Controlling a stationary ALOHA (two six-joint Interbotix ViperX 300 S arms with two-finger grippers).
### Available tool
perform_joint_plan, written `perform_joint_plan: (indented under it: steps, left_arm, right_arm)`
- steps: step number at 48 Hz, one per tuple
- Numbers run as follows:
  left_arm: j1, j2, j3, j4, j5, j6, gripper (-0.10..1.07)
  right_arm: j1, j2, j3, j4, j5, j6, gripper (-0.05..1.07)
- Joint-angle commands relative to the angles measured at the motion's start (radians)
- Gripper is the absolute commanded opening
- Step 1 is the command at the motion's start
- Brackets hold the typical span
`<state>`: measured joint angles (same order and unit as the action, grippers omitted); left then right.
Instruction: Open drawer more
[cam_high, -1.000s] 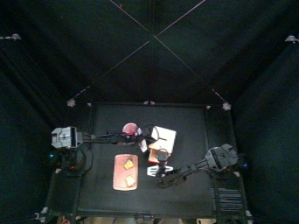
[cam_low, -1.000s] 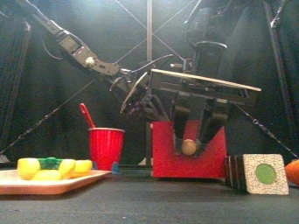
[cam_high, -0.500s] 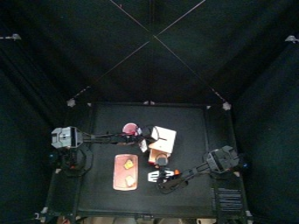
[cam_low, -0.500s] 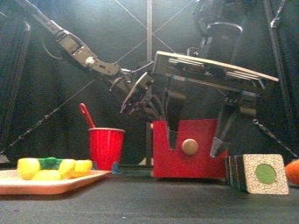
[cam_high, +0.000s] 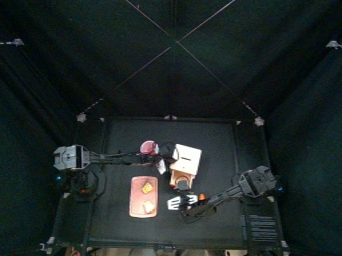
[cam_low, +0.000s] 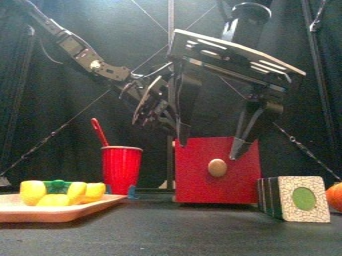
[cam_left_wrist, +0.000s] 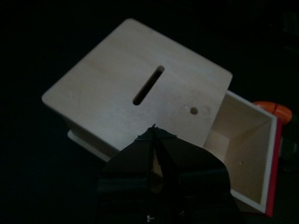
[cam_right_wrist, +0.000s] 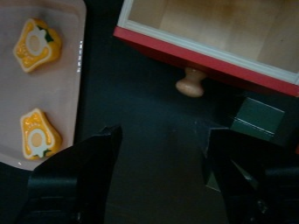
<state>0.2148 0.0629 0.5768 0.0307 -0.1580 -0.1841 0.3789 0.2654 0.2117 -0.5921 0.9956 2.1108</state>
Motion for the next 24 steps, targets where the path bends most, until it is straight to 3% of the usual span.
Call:
perform_joint_plan:
  steps: [1, 14, 24]
  left_arm:
    - [-0.006, -0.075, 0.026, 0.011, -0.069, 0.002, 0.49]
    - [-0.075, -0.258, 0.138, 0.051, -0.091, 0.002, 0.49]
    - [-0.14, -0.43, 0.235, 0.117, 0.029, 0.002, 0.5]
  right_arm:
    - [0.002, -0.049, -0.023, -0.006, 0.003, -0.002, 0.97]
    - [0.002, -0.089, 0.014, -0.017, -0.002, -0.003, 0.97]
    - [0.023, -0.144, 0.055, -0.054, -0.003, -0.003, 0.97]
